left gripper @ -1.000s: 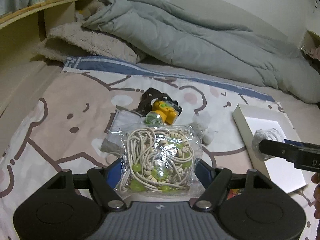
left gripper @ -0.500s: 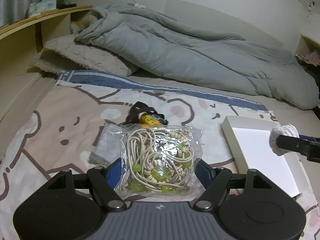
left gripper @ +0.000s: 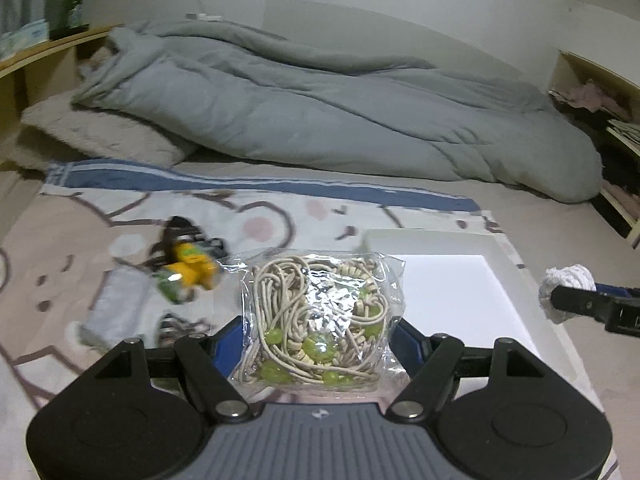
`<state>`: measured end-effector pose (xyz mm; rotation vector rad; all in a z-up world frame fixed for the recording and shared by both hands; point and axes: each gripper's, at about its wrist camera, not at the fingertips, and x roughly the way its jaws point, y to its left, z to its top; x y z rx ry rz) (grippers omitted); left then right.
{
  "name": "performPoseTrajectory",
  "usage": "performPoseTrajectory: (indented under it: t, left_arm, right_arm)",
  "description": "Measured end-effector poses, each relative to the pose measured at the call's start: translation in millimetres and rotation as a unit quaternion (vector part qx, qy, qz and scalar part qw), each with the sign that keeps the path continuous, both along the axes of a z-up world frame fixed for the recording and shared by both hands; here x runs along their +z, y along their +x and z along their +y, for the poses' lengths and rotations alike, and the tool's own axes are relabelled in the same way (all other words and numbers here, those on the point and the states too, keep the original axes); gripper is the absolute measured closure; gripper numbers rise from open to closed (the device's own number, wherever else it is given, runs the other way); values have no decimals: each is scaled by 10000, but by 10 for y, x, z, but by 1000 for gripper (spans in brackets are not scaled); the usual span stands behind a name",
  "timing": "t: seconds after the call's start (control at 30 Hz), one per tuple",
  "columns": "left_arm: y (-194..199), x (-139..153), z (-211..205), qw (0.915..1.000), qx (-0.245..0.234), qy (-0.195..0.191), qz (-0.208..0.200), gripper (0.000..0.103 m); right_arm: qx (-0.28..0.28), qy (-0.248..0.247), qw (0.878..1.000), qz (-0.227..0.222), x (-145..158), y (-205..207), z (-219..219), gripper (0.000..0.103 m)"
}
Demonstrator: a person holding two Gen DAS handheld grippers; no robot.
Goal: Organize objects
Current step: 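Carry the rope coil and bead bag into the white tray with both tools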
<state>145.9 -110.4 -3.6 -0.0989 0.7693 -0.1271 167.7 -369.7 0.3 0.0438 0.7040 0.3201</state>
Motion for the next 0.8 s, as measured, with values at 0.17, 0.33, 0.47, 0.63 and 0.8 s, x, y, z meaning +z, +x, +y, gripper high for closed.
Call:
performPoseTrajectory:
  t: [0.17, 0.33, 0.47, 0.63, 0.8]
  left_arm:
    - [88, -38, -428, 9998, -100, -173, -72, 27]
    - [165, -176, -860, 9991, -271, -330, 28, 27]
    - [232, -368, -1134, 9981, -374, -424, 234, 27]
    - [325, -628, -1370, 9964, -381, -550, 523, 27]
    - [387, -871, -1532, 9926, -318, -771, 886, 27]
  right_arm:
    - [-207, -33, 9998, 41, -80, 30, -362, 25]
    - [-367, -37, 9991, 192, -233, 92, -668, 25]
    - [-338, -111, 9988, 335, -382, 125, -818, 25]
    - [-301, -123, 9978, 573, -523, 157, -937, 25]
    - [-302, -7, 9933, 1117, -745, 235, -962, 25]
